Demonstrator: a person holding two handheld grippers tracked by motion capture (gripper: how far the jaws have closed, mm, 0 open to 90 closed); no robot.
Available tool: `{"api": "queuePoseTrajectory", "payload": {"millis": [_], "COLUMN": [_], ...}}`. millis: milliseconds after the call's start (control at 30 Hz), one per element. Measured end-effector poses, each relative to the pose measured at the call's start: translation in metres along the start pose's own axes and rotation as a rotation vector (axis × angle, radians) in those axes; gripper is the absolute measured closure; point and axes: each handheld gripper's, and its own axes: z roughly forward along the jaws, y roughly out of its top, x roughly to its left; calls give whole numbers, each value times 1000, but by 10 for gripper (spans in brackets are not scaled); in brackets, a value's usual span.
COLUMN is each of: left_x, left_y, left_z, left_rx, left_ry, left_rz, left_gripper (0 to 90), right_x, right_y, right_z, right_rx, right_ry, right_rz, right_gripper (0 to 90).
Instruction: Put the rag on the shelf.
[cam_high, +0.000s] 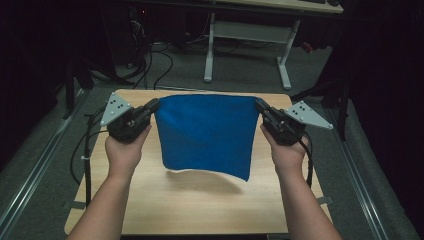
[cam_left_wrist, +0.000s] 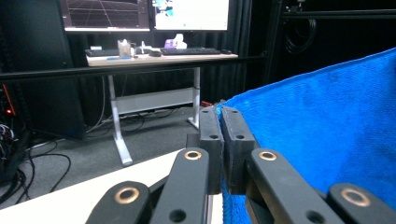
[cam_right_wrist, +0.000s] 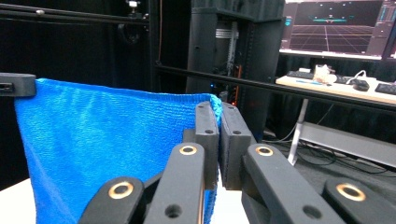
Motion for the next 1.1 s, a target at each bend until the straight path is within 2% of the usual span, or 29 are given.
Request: {"api": "queuePoseTrajectory", "payload": {"millis": [267, 367, 600, 633, 767, 867, 900, 933, 967, 1067, 1100], "left_x": [8, 11, 16, 19, 21, 25, 28, 28, 31, 35, 37], "left_y": [3, 3, 6, 9, 12, 15, 16, 16, 18, 19, 18], "left_z": [14, 23, 36, 43, 52, 65, 75, 75, 83, 92, 100], "left_rx": [10, 12, 17, 24, 25, 39, 54, 54, 61, 62, 64], "left_ry": [29, 35, 47, 53, 65, 80, 89, 89, 96, 100, 113], "left_rz": [18, 11, 15, 27, 48, 66, 81, 81, 91, 84, 86], "left_gripper": [882, 883, 883, 883, 883, 883, 883, 883, 883, 883, 882], "right_x": [-11, -15, -19, -23, -29, -37, -40, -40, -46, -51, -58], "right_y": [0, -1, 0, 1, 3, 7, 8, 8, 11, 13, 13], "right_z": [15, 20, 30, 34, 41, 52, 55, 55, 61, 68, 76], "right_rx": [5, 2, 11, 19, 24, 27, 29, 29, 29, 35, 56], "right_ry": [-17, -27, -47, -53, -60, -72, -78, -78, -86, -93, -97], "right_rz": [36, 57, 31, 33, 23, 15, 11, 11, 11, 8, 4], "right_gripper": [885, 885, 885, 885, 885, 885, 885, 885, 885, 885, 885]}}
